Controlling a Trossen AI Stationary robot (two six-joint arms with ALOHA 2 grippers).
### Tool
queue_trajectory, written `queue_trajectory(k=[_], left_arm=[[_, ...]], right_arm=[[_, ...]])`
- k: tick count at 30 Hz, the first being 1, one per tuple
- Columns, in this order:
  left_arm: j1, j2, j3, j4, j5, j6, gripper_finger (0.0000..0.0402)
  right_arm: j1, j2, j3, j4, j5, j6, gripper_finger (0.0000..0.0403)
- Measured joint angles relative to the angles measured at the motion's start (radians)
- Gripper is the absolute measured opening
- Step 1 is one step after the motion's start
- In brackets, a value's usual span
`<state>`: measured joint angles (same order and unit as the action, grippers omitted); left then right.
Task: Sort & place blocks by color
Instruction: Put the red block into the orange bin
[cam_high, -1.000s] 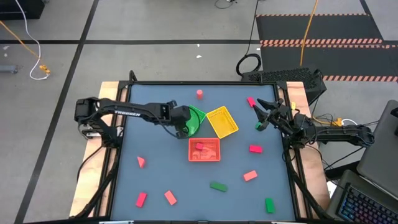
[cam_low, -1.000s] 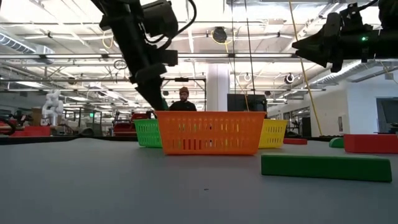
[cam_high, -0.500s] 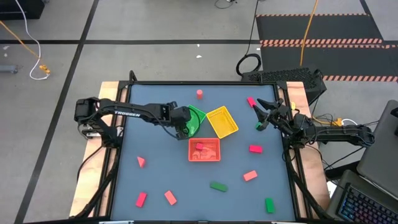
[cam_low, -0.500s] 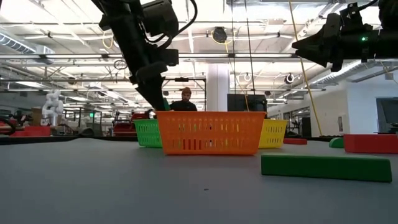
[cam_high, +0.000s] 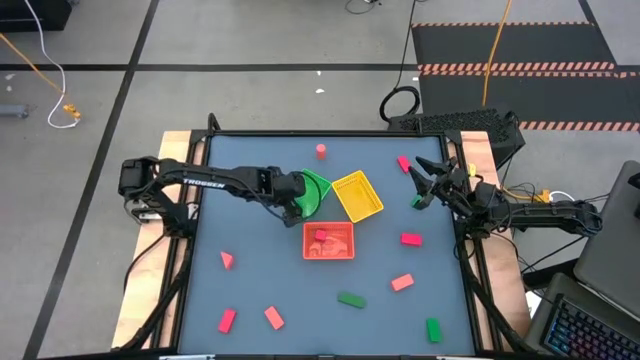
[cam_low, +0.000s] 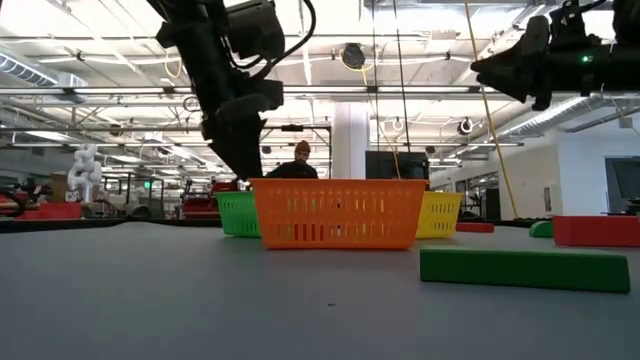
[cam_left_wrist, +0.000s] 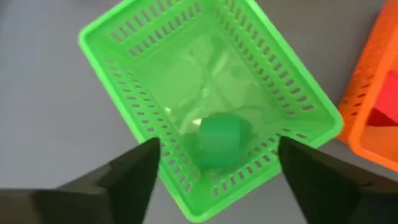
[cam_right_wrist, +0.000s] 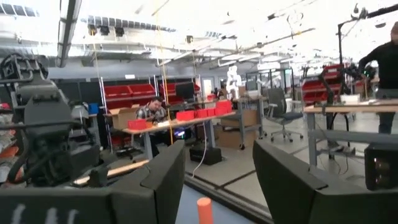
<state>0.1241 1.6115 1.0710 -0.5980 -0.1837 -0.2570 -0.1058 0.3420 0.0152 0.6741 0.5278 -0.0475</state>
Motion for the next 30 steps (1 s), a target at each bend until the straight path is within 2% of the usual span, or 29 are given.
queue_trajectory(k=[3, 6, 9, 13, 17, 20, 23, 27, 30], left_arm=[[-0.004, -0.021, 0.0, 0.008, 0.006, -0.046, 0.0367], [-0.002, -0.066, 0.0, 0.062, 0.004, -0.083, 0.0376], [-0.002, -0.136, 0.009, 0.112, 0.004, -0.077, 0.0364], [0.007, -0.2, 0.102, 0.13, 0.003, -0.024, 0.0334], [0.006, -0.224, 0.203, 0.183, -0.008, 0.094, 0.0303], [0.004, -0.221, 0.217, 0.287, -0.026, 0.187, 0.0282], [0.012, -0.218, 0.191, 0.416, -0.028, 0.253, 0.0264], [0.037, -0.22, 0.101, 0.604, -0.014, 0.27, 0.0252], [0.057, -0.218, 0.012, 0.739, 0.041, 0.254, 0.0252]], right_arm=[[0.0, 0.0, 0.0, 0.004, -0.006, -0.006, 0.0185], [0.003, 0.0, 0.0, -0.021, -0.045, -0.017, 0.0185], [0.003, 0.01, 0.0, -0.005, -0.107, 0.003, 0.0185], [0.002, 0.043, 0.0, 0.032, -0.113, 0.055, 0.0185], [0.002, 0.111, 0.008, 0.001, -0.114, 0.099, 0.0185], [0.003, 0.181, 0.051, -0.148, -0.117, 0.144, 0.0185], [0.003, 0.249, 0.154, -0.348, -0.122, 0.182, 0.0185], [0.002, 0.333, 0.33, -0.666, -0.115, 0.204, 0.0185], [-0.005, 0.395, 0.476, -0.887, -0.111, 0.226, 0.0185]])
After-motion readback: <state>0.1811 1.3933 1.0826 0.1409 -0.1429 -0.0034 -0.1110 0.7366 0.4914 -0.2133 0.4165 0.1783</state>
